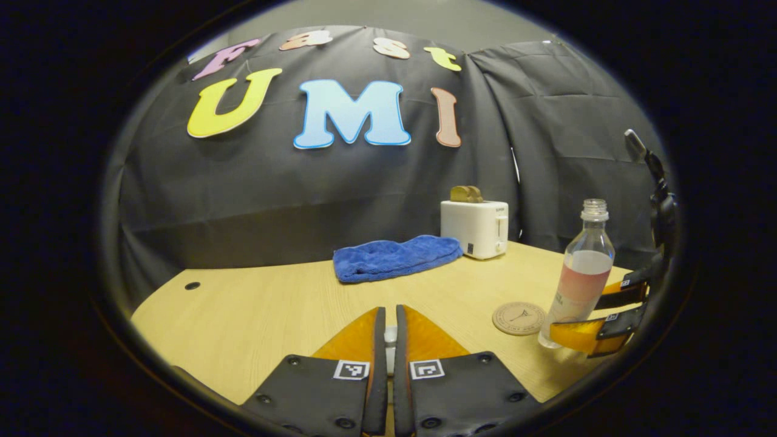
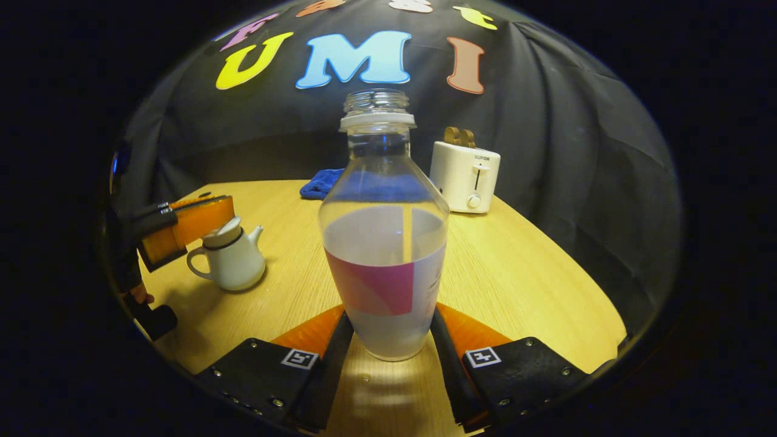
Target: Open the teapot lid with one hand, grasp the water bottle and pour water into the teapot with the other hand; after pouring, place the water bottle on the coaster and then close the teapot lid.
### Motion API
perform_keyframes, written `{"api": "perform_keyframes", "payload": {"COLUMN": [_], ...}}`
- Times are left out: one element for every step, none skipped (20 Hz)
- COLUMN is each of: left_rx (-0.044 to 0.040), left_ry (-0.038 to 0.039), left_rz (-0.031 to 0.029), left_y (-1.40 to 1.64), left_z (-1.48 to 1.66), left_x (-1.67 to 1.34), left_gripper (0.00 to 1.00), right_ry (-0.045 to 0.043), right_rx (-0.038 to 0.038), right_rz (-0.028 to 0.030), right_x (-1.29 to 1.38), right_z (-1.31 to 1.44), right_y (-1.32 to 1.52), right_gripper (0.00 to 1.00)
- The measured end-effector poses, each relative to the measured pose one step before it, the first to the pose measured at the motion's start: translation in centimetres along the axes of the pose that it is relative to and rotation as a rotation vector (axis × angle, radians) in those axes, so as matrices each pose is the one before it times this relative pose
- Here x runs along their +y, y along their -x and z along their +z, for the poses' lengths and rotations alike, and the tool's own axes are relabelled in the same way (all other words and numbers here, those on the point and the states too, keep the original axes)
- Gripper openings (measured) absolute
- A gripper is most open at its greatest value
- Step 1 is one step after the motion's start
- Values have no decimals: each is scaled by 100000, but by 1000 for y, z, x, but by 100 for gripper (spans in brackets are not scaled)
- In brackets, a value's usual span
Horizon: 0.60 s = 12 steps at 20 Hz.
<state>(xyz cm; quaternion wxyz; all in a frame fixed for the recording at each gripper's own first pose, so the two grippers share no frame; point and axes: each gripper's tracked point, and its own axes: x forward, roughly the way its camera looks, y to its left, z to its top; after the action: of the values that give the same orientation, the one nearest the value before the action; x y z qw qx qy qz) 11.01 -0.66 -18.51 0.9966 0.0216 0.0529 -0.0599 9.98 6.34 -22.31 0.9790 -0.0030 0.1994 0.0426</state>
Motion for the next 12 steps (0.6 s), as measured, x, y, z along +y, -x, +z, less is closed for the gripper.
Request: {"api": "perform_keyframes", "payload": {"left_rx": [330, 55, -13, 135, 112, -12, -88, -149, -135, -40, 219, 378], "left_ry": [269, 219, 279, 235, 321, 174, -150, -169, 221, 661, 659, 345], "left_rz": [568, 497, 270, 393, 116, 120, 419, 599, 669, 580, 843, 1087], "left_y": [36, 116, 128, 258, 281, 171, 313, 309, 326, 380, 434, 316], "left_z": [145, 40, 238, -65, 253, 211, 175, 318, 78, 289, -9, 119], "left_x": [175, 191, 188, 216, 169, 138, 214, 289, 248, 298, 340, 389], "left_gripper": [10, 11, 10, 10, 11, 10, 10, 11, 10, 10, 12, 12], "right_ry": [3542, 3753, 4360, 4530, 4344, 4018, 3668, 3542, 3892, 4103, 4078, 4258], "right_rx": [929, 480, 729, 683, 622, 525, 630, 281, 240, -397, -1303, -1102], "right_rz": [-404, -549, -188, -940, -250, -443, 198, 586, 1144, 703, 1211, -764], "right_x": [-106, -126, -70, -117, -148, -164, -213, -65, -14, -81, -7, -222], "right_z": [30, 116, 230, 205, 213, 291, 354, 487, 529, 660, 733, 594], "right_y": [107, 121, 204, 236, 188, 17, -21, -78, -32, -123, 40, -67], "right_gripper": [74, 74, 73, 73, 74, 74, 74, 73, 73, 73, 74, 73]}}
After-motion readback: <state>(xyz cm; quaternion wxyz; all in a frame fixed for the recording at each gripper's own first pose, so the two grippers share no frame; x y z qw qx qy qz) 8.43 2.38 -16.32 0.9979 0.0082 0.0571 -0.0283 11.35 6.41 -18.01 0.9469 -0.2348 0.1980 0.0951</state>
